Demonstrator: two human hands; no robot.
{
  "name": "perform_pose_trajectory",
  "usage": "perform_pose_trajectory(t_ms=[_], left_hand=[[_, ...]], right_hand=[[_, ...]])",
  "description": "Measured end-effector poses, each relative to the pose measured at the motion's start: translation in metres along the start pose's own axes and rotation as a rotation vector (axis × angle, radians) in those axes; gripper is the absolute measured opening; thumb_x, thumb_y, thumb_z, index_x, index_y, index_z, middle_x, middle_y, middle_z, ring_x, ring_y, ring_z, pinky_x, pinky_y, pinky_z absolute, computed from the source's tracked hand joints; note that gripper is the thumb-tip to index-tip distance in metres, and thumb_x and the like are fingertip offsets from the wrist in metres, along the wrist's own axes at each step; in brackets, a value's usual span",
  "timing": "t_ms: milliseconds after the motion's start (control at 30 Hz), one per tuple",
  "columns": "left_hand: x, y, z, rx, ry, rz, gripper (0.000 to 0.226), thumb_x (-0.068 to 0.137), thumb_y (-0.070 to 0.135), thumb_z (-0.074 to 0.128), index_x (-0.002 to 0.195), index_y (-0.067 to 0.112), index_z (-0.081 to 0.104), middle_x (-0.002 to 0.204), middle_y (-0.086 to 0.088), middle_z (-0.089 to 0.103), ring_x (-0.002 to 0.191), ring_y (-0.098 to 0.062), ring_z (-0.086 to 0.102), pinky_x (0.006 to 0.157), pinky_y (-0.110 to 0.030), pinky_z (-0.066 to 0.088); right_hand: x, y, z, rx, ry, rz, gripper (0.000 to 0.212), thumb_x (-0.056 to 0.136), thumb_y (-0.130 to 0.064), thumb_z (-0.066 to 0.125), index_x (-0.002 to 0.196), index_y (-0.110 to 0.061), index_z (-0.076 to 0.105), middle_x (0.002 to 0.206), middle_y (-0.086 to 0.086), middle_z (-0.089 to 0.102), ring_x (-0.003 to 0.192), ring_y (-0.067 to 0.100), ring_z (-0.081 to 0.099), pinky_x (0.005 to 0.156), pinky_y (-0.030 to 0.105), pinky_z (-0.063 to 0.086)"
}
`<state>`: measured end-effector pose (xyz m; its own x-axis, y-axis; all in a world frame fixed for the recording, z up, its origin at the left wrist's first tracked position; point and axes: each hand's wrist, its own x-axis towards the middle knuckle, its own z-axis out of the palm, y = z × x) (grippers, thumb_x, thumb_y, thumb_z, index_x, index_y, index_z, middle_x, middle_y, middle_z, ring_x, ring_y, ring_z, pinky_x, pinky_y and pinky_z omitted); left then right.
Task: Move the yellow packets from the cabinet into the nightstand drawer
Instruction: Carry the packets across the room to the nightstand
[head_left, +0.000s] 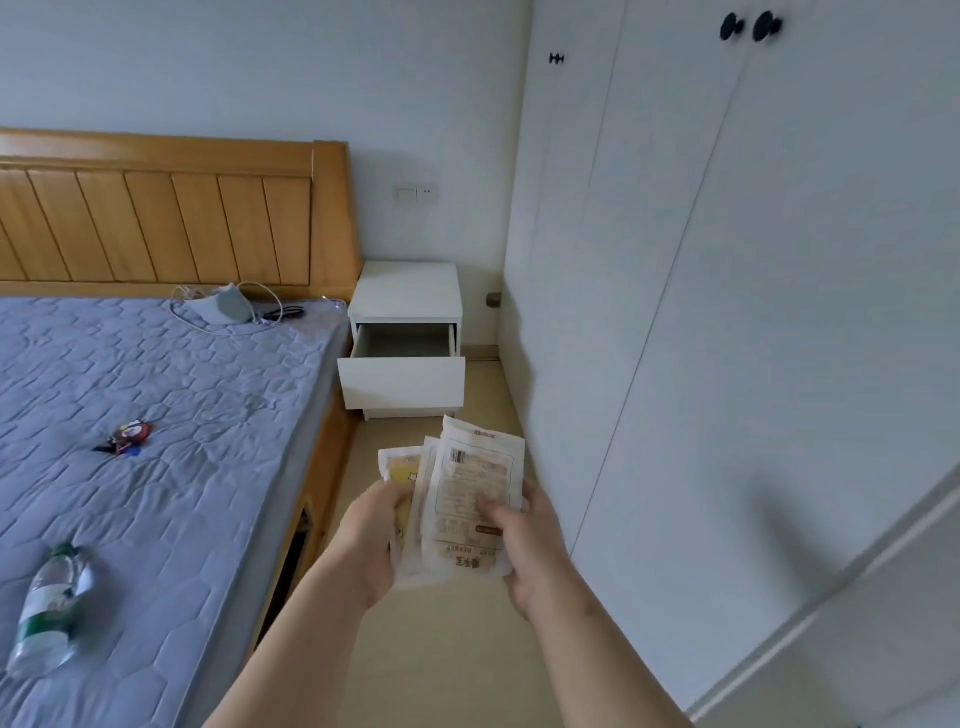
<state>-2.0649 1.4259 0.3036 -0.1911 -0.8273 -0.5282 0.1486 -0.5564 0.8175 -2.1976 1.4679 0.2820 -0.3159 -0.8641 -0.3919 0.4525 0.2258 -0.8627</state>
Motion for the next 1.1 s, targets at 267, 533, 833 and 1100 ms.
perform_pose_trajectory(t_ms=[267, 533, 833, 1100], left_hand=[[0.124, 0.066, 0.007, 0.002, 0.089, 0.055, 0.017, 0.098, 0.009, 0.044, 0.104, 0.011, 0.06, 0.1, -0.018, 0.069, 0.085, -0.036, 0.066, 0.074, -0.049, 0.054], [0.268, 0.166, 0.048, -0.053, 0.242, 0.071, 0.01, 0.097, 0.015, 0.048, 0.097, 0.02, 0.057, 0.102, -0.013, 0.069, 0.09, -0.034, 0.068, 0.089, -0.057, 0.05], [0.4, 0.219, 0.032, -0.067, 0.337, 0.043, 0.009, 0.096, 0.014, 0.05, 0.095, 0.021, 0.055, 0.105, -0.012, 0.068, 0.092, -0.033, 0.067, 0.087, -0.055, 0.052], [0.571, 0.295, -0.001, -0.049, 0.353, 0.017, 0.011, 0.097, 0.013, 0.049, 0.106, 0.017, 0.054, 0.091, -0.007, 0.066, 0.079, -0.026, 0.065, 0.071, -0.044, 0.054]], right_hand=[[0.138, -0.036, 0.037, 0.047, 0.006, 0.057, 0.028, 0.086, -0.001, 0.061, 0.113, -0.007, 0.057, 0.099, 0.013, 0.069, 0.088, 0.029, 0.067, 0.075, 0.044, 0.056], [0.314, -0.109, 0.075, 0.005, -0.1, 0.06, 0.021, 0.087, -0.004, 0.061, 0.108, -0.008, 0.062, 0.102, 0.01, 0.071, 0.092, 0.026, 0.068, 0.07, 0.04, 0.057], [0.45, -0.121, 0.119, -0.021, -0.063, 0.154, 0.021, 0.087, -0.005, 0.062, 0.108, -0.006, 0.061, 0.102, 0.012, 0.07, 0.092, 0.028, 0.067, 0.078, 0.047, 0.057], [0.602, -0.139, 0.185, -0.014, 0.097, 0.177, 0.018, 0.088, -0.005, 0.062, 0.106, -0.008, 0.061, 0.101, 0.011, 0.069, 0.091, 0.027, 0.066, 0.072, 0.042, 0.057]])
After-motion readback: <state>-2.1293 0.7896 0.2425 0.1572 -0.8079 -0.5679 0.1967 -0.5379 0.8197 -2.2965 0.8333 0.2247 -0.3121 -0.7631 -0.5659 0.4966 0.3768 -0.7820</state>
